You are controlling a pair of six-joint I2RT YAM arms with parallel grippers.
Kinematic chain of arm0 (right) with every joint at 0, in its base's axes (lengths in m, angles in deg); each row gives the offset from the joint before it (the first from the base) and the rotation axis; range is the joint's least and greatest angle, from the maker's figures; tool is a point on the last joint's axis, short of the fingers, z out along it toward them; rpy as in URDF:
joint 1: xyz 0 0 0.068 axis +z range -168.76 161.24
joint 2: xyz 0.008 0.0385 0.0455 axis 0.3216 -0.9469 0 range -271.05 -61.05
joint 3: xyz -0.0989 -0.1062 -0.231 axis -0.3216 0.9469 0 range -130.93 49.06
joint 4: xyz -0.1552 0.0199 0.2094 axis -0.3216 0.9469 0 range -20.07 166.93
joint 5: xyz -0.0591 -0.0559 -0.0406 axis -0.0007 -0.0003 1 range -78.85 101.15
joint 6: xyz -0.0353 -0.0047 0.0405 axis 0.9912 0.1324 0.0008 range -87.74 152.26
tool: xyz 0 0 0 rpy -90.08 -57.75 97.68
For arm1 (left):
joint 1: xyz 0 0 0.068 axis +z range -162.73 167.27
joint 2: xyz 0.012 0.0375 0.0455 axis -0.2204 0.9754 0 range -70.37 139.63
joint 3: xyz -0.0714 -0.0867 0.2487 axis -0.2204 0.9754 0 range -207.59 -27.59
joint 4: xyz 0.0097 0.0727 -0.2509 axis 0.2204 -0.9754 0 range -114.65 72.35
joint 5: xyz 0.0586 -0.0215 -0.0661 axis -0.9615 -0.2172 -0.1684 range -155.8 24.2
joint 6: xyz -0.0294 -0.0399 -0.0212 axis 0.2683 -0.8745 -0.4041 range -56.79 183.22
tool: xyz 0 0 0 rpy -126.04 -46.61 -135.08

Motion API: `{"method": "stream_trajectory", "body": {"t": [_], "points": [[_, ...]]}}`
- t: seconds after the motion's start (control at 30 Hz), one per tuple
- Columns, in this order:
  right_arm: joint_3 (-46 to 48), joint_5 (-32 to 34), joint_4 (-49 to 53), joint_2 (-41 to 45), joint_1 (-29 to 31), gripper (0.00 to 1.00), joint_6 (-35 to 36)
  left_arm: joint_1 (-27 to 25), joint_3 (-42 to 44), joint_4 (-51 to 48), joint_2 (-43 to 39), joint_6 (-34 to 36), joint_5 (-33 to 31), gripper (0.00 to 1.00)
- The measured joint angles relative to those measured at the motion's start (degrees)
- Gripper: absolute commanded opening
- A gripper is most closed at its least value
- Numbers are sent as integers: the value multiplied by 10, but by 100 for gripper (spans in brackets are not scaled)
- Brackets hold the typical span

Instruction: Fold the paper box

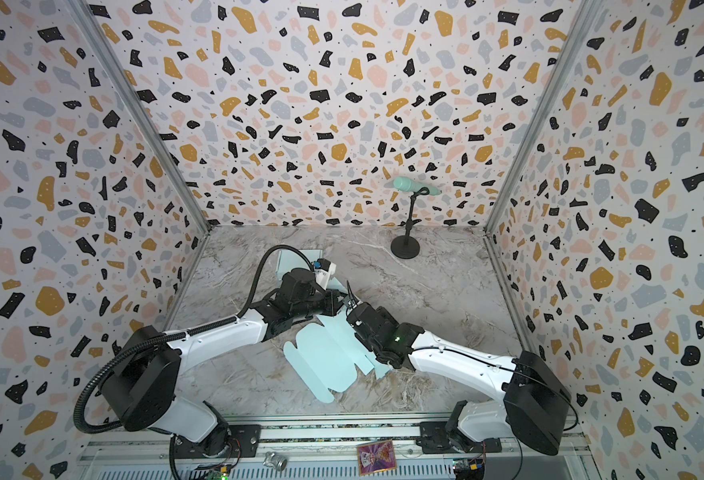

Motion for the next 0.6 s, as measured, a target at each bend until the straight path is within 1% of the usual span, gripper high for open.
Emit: {"method": "stream_trajectory", "body": {"t": [0.17,0.27,0.5,0.6], "points": [[0,24,4,-18,14,0,0,-2,43,17,-21,-10,-17,0],[-1,35,3,-28,22,0,0,16,70,18,-43,-9,-19,3],[-10,57,3,-50,40,0,0,111,144,3,-112,5,-21,3],[-11,63,3,-62,45,0,0,141,179,-1,-130,11,-21,2]]}}
